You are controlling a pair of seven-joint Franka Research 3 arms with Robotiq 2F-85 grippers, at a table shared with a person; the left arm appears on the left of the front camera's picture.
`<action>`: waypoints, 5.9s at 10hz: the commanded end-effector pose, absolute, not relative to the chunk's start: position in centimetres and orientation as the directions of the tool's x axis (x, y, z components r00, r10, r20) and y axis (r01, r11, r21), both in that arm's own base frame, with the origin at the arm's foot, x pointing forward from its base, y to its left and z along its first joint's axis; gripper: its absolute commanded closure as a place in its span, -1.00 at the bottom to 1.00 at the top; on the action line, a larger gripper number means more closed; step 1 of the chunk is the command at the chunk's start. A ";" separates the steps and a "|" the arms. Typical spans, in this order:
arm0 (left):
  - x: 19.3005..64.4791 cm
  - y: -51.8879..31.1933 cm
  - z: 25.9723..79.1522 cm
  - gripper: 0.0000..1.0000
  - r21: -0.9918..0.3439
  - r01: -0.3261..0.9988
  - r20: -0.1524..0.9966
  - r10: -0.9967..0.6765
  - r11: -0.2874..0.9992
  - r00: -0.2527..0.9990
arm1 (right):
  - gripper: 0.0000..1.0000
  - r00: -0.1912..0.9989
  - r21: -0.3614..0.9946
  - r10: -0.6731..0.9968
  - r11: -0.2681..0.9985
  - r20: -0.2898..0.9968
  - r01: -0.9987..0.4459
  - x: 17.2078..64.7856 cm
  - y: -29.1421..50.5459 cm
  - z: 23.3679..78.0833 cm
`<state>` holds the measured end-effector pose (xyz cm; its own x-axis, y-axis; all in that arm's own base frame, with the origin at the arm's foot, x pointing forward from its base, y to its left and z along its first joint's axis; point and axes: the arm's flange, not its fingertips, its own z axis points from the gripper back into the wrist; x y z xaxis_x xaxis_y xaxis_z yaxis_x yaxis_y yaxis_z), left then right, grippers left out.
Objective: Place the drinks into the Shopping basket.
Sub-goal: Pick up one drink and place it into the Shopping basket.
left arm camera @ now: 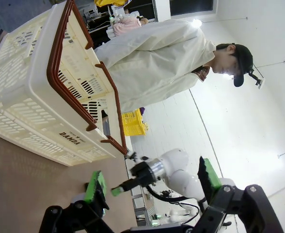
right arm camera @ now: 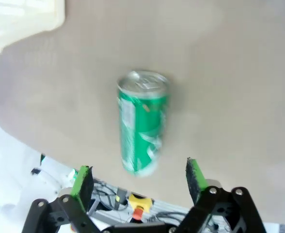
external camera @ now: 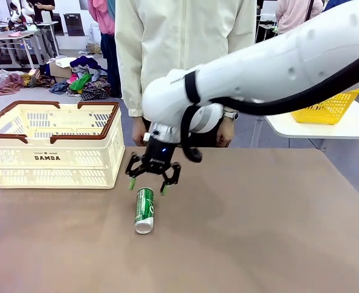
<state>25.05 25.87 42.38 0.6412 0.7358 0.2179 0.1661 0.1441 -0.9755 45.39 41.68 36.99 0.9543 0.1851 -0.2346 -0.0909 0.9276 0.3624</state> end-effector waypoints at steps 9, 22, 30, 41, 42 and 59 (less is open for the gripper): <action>24.8 25.9 42.6 -1.00 -0.977 0.164 0.211 0.729 0.137 0.651 | -1.00 0.972 0.928 -0.079 0.323 0.223 -0.187 20.0 -7.7 40.0; 25.9 21.8 45.4 -1.00 -0.958 0.109 0.266 0.688 0.264 0.675 | -1.00 0.925 0.956 -0.282 0.219 0.254 -0.195 19.2 -17.9 41.2; 28.4 -15.3 47.5 -1.00 -0.436 0.531 0.462 -0.326 0.726 0.825 | -1.00 0.925 0.956 -0.282 0.219 0.254 -0.195 19.2 -17.9 41.2; 22.9 22.5 48.0 -1.00 -0.901 0.220 0.360 0.360 0.374 0.861 | -1.00 0.925 0.956 -0.282 0.219 0.254 -0.195 19.2 -17.9 41.2; 24.1 20.0 49.2 -1.00 -0.887 0.251 0.379 0.301 0.388 0.875 | -1.00 0.925 0.956 -0.282 0.219 0.254 -0.195 19.2 -17.9 41.2; 29.8 -24.3 41.2 -1.00 -0.442 0.593 0.346 -0.482 0.674 0.805 | -1.00 0.925 0.956 -0.282 0.219 0.254 -0.195 19.2 -17.9 41.2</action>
<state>29.88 -23.99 41.55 0.8062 -0.4749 0.3527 0.5909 0.6752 -0.4415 19.04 -17.95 40.55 0.9295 -0.2639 0.2576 -0.1980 0.2321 0.9523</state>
